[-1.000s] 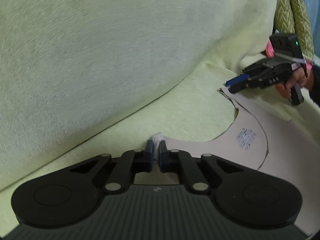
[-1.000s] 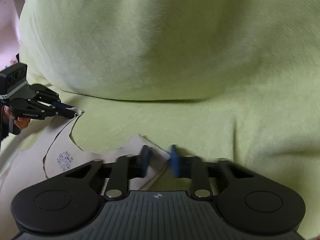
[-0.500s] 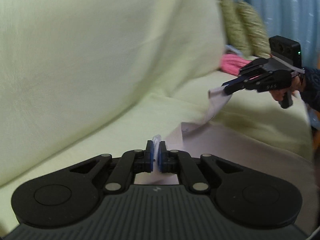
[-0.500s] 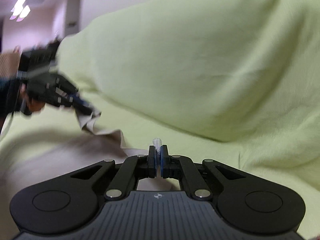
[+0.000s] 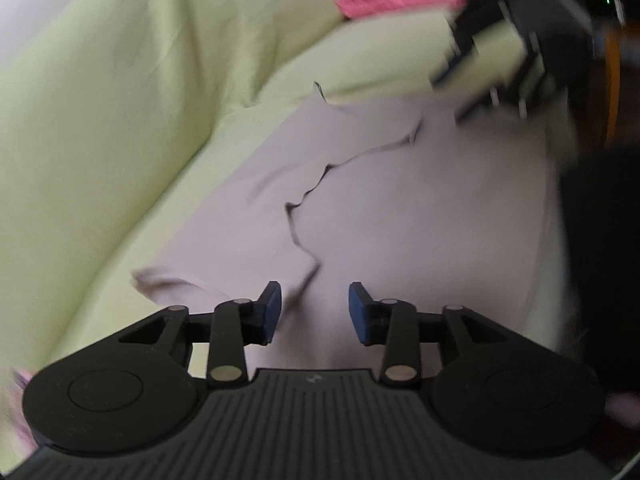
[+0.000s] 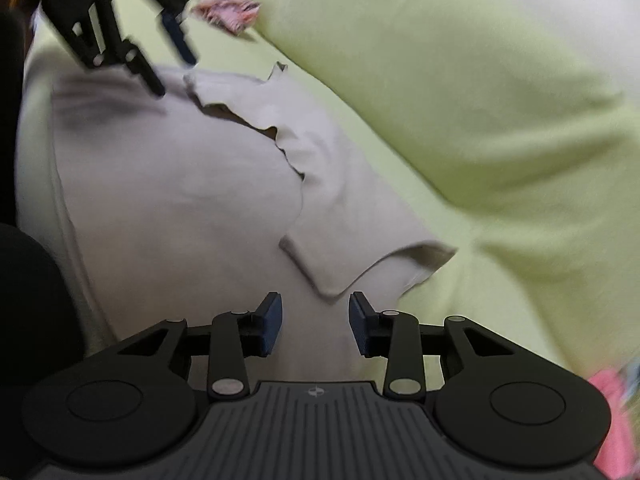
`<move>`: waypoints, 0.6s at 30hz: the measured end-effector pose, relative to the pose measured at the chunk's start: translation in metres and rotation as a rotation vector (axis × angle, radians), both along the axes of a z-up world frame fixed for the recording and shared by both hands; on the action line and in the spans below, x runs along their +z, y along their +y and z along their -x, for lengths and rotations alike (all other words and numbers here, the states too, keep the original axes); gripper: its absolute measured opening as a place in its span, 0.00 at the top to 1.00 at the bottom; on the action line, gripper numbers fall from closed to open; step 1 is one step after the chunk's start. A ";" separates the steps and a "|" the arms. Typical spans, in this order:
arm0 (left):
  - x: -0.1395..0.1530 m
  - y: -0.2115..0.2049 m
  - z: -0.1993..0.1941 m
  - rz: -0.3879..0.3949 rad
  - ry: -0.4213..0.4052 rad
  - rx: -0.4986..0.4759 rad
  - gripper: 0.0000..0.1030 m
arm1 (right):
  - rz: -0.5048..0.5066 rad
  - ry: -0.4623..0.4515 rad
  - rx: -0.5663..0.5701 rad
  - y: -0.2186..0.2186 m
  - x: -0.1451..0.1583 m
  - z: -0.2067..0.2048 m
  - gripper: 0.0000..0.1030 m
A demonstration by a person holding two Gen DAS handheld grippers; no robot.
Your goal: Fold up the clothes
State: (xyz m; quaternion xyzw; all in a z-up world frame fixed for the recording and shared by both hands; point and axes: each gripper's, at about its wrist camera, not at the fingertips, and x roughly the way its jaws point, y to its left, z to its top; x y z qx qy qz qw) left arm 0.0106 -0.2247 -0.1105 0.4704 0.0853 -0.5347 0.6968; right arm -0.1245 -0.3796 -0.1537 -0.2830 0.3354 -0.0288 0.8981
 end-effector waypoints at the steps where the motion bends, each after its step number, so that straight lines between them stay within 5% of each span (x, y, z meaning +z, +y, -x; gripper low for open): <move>1: -0.005 -0.001 0.001 -0.020 -0.042 -0.013 0.67 | 0.054 -0.001 0.014 0.005 -0.003 -0.004 0.66; 6: -0.033 -0.008 0.006 -0.121 -0.252 -0.077 0.69 | 0.252 0.058 0.079 0.003 -0.025 -0.030 0.70; 10: -0.052 -0.012 0.010 -0.194 -0.406 -0.124 0.84 | 0.364 0.082 0.127 0.005 -0.039 -0.045 0.79; 12: -0.045 -0.006 0.017 -0.179 -0.390 -0.122 0.89 | 0.397 0.111 0.157 0.004 -0.043 -0.049 1.00; 13: -0.041 -0.003 0.020 -0.171 -0.382 -0.121 0.96 | 0.406 0.120 0.173 0.003 -0.044 -0.050 1.00; 18: -0.023 0.011 0.036 -0.133 -0.341 -0.117 0.96 | 0.370 0.029 0.139 -0.004 -0.015 -0.049 1.00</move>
